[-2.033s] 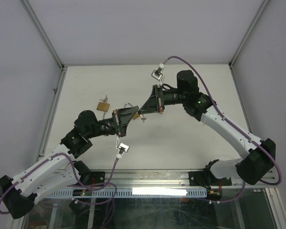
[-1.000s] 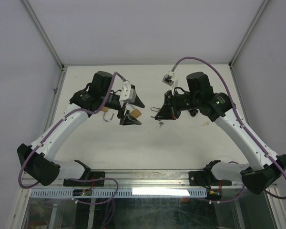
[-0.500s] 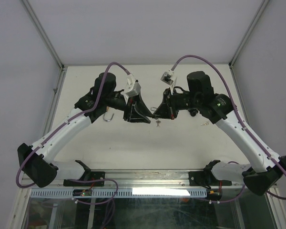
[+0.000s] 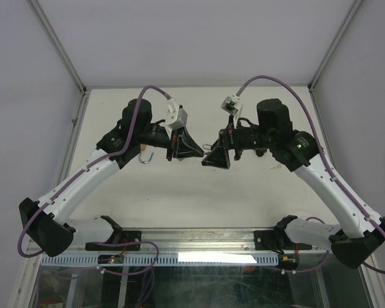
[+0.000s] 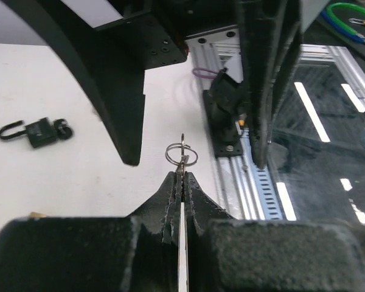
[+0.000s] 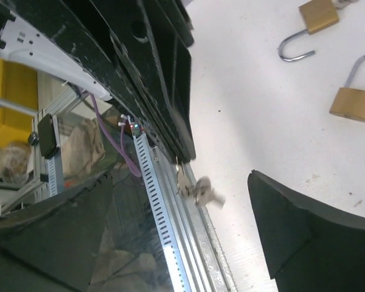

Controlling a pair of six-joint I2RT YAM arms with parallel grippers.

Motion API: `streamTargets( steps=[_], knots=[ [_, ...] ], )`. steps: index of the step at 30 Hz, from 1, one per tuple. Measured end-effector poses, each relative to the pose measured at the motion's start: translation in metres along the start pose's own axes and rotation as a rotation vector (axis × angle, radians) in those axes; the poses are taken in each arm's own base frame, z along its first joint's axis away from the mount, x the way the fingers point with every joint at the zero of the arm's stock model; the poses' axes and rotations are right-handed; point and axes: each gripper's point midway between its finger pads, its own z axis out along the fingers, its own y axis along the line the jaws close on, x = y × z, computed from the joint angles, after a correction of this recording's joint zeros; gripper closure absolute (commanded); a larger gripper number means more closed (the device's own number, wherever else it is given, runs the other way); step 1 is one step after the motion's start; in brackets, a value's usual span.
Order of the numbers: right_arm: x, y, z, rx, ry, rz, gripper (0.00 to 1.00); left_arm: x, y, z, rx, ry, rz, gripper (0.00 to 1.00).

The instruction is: Unlock with the key

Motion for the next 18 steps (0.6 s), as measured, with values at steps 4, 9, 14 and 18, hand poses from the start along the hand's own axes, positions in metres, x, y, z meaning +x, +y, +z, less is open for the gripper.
streamTargets(
  steps=[4,9,14,18],
  knots=[
    [0.002,-0.008,-0.012,0.070,-0.055,-0.006,0.11,-0.004,0.010,-0.001,-0.087,0.004,0.051,1.00],
    [-0.003,-0.009,-0.018,0.085,-0.115,-0.025,0.31,-0.002,0.015,0.000,-0.122,0.026,0.080,1.00],
    [-0.012,-0.011,-0.010,0.061,-0.133,-0.037,0.42,0.001,0.015,0.000,-0.129,0.036,0.091,1.00],
    [-0.012,-0.011,-0.005,0.029,-0.127,-0.038,0.49,0.001,0.015,-0.001,-0.129,0.039,0.087,1.00]
  ],
)
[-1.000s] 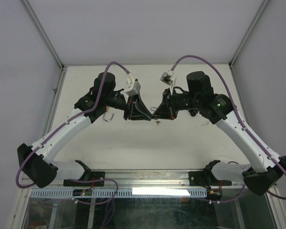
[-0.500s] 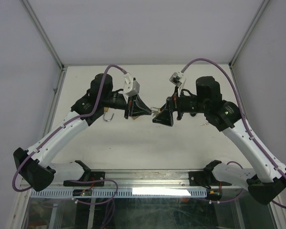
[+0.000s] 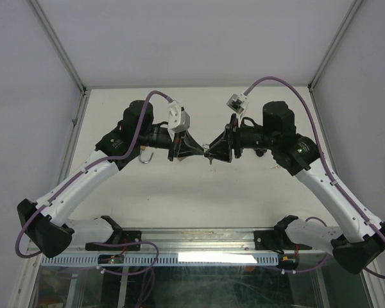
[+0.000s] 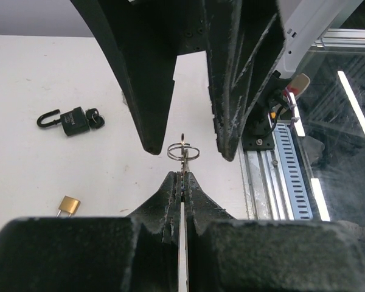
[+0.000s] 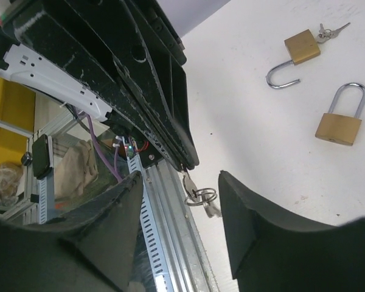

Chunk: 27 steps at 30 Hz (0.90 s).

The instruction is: Unlock with the key

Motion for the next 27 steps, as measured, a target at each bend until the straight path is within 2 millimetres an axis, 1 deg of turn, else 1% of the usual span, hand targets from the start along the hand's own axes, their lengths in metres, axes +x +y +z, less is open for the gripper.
streamTargets(
  steps=[4,9,10,14,15,17,20,21,27],
  knots=[
    [0.006,-0.001,0.002,-0.015,0.013,0.007,0.60,-0.001,-0.001,-0.001,0.000,-0.002,0.003,1.00],
    [0.015,-0.002,0.004,-0.025,0.031,0.023,0.66,-0.004,-0.004,-0.003,0.007,-0.010,0.010,1.00],
    [0.015,-0.002,0.004,-0.027,0.032,0.023,0.66,-0.004,-0.005,-0.003,0.009,-0.010,0.010,1.00],
    [0.013,0.000,0.004,-0.040,0.029,0.023,0.61,-0.005,-0.005,-0.003,0.013,-0.011,0.011,1.00],
    [0.013,0.001,0.004,-0.043,0.028,0.024,0.64,-0.005,-0.006,-0.003,0.015,-0.012,0.011,1.00],
    [0.013,0.002,0.004,-0.053,0.027,0.021,0.75,-0.005,-0.006,-0.003,0.017,-0.012,0.011,1.00],
    [0.012,0.004,0.004,-0.063,0.024,0.020,0.99,-0.005,-0.006,-0.003,0.019,-0.013,0.011,1.00],
    [0.011,0.004,0.004,-0.064,0.022,0.017,1.00,-0.005,-0.007,-0.003,0.022,-0.013,0.010,1.00],
    [0.011,0.004,0.004,-0.064,0.022,0.022,1.00,-0.005,-0.008,-0.003,0.028,-0.014,0.010,1.00]
  ],
)
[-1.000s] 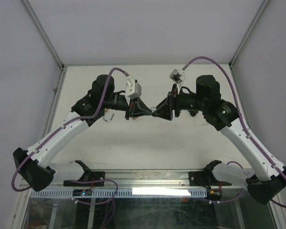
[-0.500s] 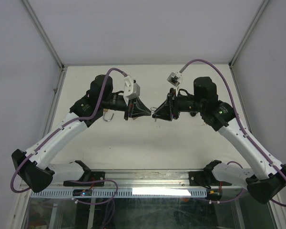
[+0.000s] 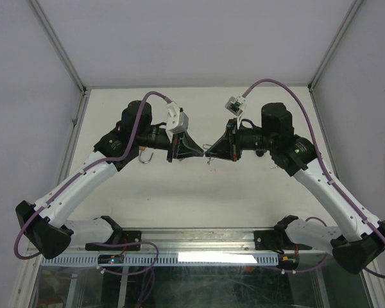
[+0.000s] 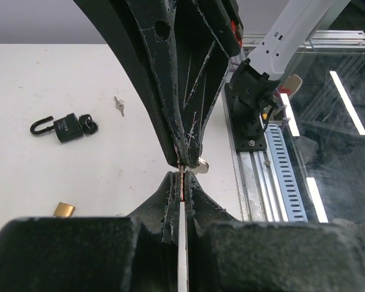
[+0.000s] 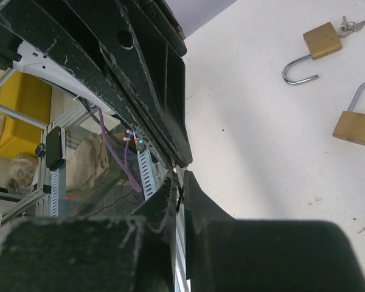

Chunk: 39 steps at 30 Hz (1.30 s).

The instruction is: Unlock with the key

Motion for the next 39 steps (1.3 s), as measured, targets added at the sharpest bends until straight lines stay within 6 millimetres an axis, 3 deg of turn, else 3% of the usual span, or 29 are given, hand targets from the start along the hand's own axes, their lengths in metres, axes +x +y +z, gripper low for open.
streamTargets(
  steps=[2,3,5,7,13,16,19,22,25,28,31,39],
  knots=[
    [0.000,0.000,0.000,0.000,0.000,0.000,1.00,0.000,0.000,0.000,0.001,-0.001,-0.002,1.00],
    [0.000,0.000,0.000,0.000,0.000,0.000,1.00,0.000,0.000,0.000,0.000,-0.001,-0.003,0.92],
    [0.000,0.000,0.000,0.000,-0.001,0.001,1.00,-0.001,0.000,0.000,-0.002,-0.002,-0.006,0.37],
    [0.000,0.000,0.000,0.000,0.000,0.003,1.00,-0.001,0.001,0.000,-0.005,-0.006,0.000,0.04],
    [0.005,-0.003,-0.006,0.021,0.004,0.019,1.00,0.012,0.007,-0.007,-0.019,0.029,0.033,0.01],
    [0.010,-0.009,-0.014,0.052,0.003,0.033,1.00,0.037,0.030,-0.028,-0.060,0.112,0.121,0.01],
    [0.013,-0.013,-0.019,0.075,0.009,0.040,1.00,0.078,0.073,-0.050,-0.106,0.270,0.224,0.01],
    [0.018,-0.016,-0.020,0.083,0.023,0.048,1.00,0.136,0.108,-0.059,-0.067,0.463,0.306,0.01],
    [0.025,-0.018,-0.019,0.088,0.040,0.062,1.00,0.199,0.125,-0.063,0.052,0.625,0.368,0.01],
    [0.031,-0.020,-0.020,0.092,0.048,0.074,1.00,0.237,0.133,-0.066,0.169,0.712,0.430,0.01],
    [0.039,-0.019,-0.023,0.096,0.052,0.082,1.00,0.251,0.146,-0.063,0.244,0.749,0.509,0.01],
    [0.041,-0.018,-0.025,0.098,0.046,0.088,1.00,0.264,0.178,-0.047,0.323,0.769,0.611,0.01]
  ],
)
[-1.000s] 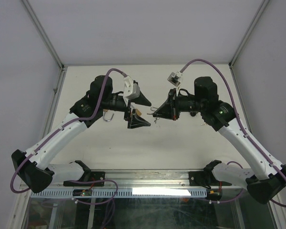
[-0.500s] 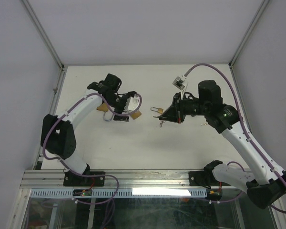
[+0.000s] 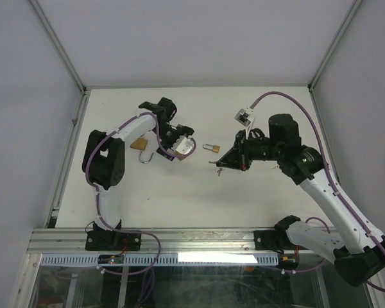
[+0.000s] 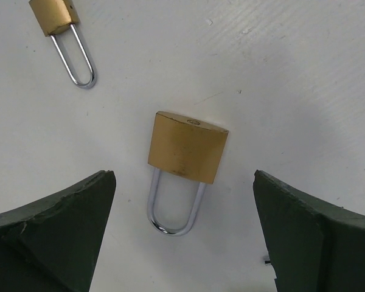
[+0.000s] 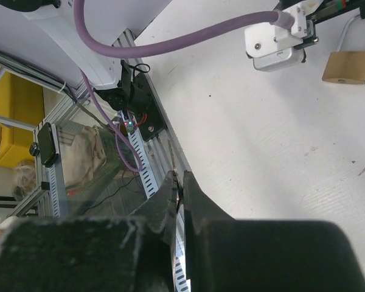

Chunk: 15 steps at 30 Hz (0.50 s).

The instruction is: Unlock with the key

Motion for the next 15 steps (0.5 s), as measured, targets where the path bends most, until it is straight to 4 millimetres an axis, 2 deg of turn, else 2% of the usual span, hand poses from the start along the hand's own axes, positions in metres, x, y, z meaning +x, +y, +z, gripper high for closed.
streamTargets(
  steps=[9,15],
  knots=[
    [0.003,-0.003,0.002,0.001,0.009,0.024,1.00,0.021,0.015,0.027,0.118,0.011,0.004,0.01],
    [0.003,-0.004,0.003,0.002,0.012,0.034,1.00,0.020,-0.002,0.039,0.209,0.022,0.007,0.01]
  ],
)
